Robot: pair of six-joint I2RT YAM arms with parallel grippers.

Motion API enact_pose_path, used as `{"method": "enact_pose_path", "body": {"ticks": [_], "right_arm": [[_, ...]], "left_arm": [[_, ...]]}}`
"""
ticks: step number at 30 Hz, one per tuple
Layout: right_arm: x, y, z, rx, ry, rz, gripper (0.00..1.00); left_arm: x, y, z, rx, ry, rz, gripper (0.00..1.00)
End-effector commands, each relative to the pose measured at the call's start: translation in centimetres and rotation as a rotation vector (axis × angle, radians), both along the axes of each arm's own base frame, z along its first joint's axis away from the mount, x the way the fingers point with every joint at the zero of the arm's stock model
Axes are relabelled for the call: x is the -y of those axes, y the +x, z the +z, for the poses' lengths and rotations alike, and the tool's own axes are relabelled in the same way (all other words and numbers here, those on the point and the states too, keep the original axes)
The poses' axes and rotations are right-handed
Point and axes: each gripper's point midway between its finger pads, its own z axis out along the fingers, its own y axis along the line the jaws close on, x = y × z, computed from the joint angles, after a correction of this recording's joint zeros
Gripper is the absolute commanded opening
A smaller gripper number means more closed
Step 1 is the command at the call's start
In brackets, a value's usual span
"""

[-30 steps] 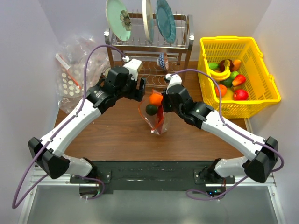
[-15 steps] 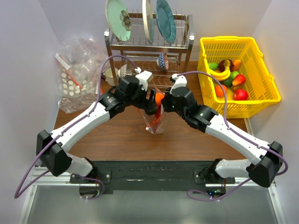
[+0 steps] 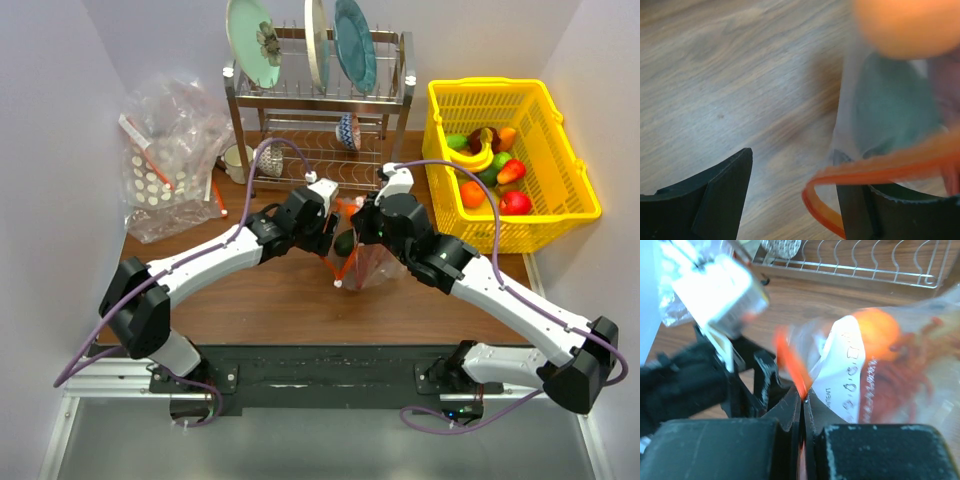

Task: Place the food in the zip-top bag and seal the zipper
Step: Adjust the zipper food storage bag at the center of the board.

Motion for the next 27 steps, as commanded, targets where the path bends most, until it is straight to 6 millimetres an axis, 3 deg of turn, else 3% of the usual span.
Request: {"method": "enact_pose_path", "body": {"ticks": [1,6,9,12,13,16,22,23,27], "right_arm": [[0.2,1.2,6.3,0.144,0.163,-0.069,0.00],[0.4,1.2,6.0,0.140,0.147,-0.075,0.00],[0.2,1.2,5.3,0.124,0.135,-0.066,0.00],[-0.2,1.0,4.4,0.102,0.131,-0.049,0.00],[-0.3,1.0,4.2,0.098,0.129,-0.049,0.00],[-0.5,0.9,3.5,0.085,0.128,-0.035,0.00],[-1.1,0.8,1.5,0.038,0.064,0.003,0.02],[-1.3,0.8,1.4,0.030,0.048,0.013,0.12],[-2.1,0.9,0.0,-0.020,-0.008,0.051,0.19]], "left_arm": [[-0.9,0.9,0.4,0.048,0.004,0.068,0.69],[-0.8,1.4,3.5,0.100,-0.022,0.061,0.70],[-0.8,1.7,6.4,0.146,-0.075,0.055,0.62],[-1.4,2.4,8.3,0.173,-0.104,0.060,0.41],[-1.6,2.6,8.6,0.179,-0.106,0.063,0.26],[-2.2,3.1,9.2,0.201,-0.097,0.070,0.00],[-2.3,3.1,10.0,0.214,-0.097,0.061,0.00],[-2.1,3.0,9.9,0.213,-0.104,0.054,0.00],[-1.8,2.6,8.9,0.191,-0.115,0.036,0.00]]}}
